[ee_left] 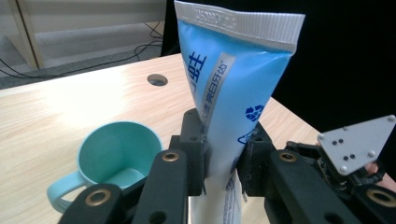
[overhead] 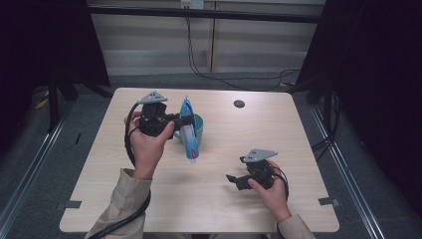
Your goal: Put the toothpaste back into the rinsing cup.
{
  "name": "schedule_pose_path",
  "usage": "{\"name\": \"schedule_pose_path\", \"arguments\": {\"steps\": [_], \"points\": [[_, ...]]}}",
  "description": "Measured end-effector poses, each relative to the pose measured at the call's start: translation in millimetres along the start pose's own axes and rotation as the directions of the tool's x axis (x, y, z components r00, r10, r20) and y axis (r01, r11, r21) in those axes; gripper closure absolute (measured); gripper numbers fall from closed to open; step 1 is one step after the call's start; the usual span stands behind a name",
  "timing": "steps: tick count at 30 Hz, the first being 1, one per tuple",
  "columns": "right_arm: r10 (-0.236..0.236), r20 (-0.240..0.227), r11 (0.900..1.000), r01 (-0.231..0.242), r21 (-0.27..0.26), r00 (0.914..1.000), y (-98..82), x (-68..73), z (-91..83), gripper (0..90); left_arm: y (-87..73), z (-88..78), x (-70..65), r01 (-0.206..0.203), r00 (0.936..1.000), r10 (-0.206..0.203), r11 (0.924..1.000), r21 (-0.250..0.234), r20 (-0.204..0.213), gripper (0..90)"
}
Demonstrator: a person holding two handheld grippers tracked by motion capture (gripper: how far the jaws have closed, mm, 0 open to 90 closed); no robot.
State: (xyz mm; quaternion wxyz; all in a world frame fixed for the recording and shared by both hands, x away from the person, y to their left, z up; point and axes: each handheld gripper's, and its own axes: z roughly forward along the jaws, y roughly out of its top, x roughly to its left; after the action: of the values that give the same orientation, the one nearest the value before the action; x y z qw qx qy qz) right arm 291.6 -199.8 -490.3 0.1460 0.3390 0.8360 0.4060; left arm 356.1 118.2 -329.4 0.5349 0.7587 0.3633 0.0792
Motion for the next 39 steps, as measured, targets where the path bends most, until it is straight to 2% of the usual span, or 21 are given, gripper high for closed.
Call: {"name": "schedule_pose_path", "arguments": {"steps": [15, 21, 27, 39], "points": [[-0.037, 0.044, 0.995, 0.033, 0.093, 0.9983, -20.5, -1.1, 2.3, 14.2, 14.6, -2.1, 5.8, -0.008, 0.9995, 0.008, 0.9998, -0.017, -0.031, 75.3], [-0.029, 0.048, 0.995, 0.024, 0.092, 0.9985, -22.0, -1.0, 1.4, 14.3, 22.1, -2.5, 7.0, -0.008, 0.9992, 0.007, 0.9997, -0.023, -0.039, 75.3], [0.015, 0.032, 0.997, -0.017, 0.079, 0.9994, -25.8, -4.5, 1.8, 13.4, 29.3, -4.7, 7.7, -0.011, 0.9989, 0.009, 0.9992, -0.039, -0.046, 75.2], [0.015, 0.031, 0.997, -0.018, 0.080, 0.9994, -25.8, -5.0, 1.9, 13.4, 41.2, -7.8, 8.9, -0.013, 0.9977, 0.008, 0.9975, -0.070, -0.067, 75.1]]}}
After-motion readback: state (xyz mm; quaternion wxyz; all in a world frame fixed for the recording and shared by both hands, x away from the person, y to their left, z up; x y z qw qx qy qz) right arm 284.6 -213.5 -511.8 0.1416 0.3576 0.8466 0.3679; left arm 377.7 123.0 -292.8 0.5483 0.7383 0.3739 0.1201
